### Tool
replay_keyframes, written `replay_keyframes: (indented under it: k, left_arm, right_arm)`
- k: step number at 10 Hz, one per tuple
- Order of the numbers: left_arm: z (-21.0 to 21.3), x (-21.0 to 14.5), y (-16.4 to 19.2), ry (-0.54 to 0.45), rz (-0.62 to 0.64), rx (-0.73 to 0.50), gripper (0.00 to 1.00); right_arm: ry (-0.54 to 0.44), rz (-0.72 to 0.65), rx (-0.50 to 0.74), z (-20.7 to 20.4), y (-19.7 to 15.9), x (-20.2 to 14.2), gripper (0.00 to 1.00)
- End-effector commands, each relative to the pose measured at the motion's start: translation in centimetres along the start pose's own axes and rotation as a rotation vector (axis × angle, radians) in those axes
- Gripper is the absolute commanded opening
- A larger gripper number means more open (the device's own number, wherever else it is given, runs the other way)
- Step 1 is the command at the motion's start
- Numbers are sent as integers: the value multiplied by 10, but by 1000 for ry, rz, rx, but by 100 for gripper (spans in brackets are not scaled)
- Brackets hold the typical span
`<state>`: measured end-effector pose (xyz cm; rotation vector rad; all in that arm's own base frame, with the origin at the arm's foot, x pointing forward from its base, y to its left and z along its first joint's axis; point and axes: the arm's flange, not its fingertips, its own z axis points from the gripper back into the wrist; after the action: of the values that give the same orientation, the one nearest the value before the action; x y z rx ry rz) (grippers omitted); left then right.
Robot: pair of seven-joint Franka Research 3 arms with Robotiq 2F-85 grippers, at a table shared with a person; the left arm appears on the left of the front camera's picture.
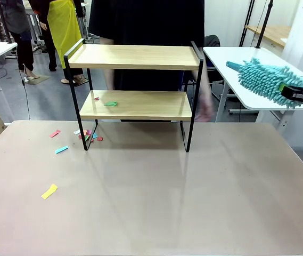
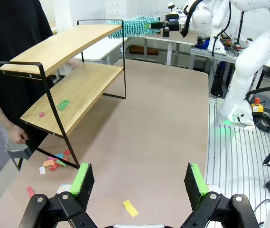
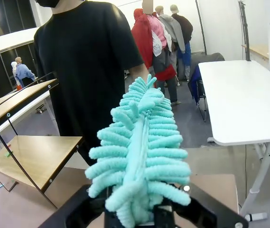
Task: Clean the shelf.
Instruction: Hand the Duster back to the human.
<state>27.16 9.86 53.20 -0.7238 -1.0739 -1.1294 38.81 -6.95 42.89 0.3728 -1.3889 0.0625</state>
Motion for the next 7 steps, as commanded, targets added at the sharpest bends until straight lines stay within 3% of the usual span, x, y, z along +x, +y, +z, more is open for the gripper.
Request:
replay_keyframes:
  k: [1,7]
  left_arm:
    - [-1,2,2,-21,-21,1,100]
    - [-1,2,2,-21,-21,1,100]
  right_arm:
    - [2,-6,-2,0,0,0,16]
    - [2,-6,-2,0,0,0,16]
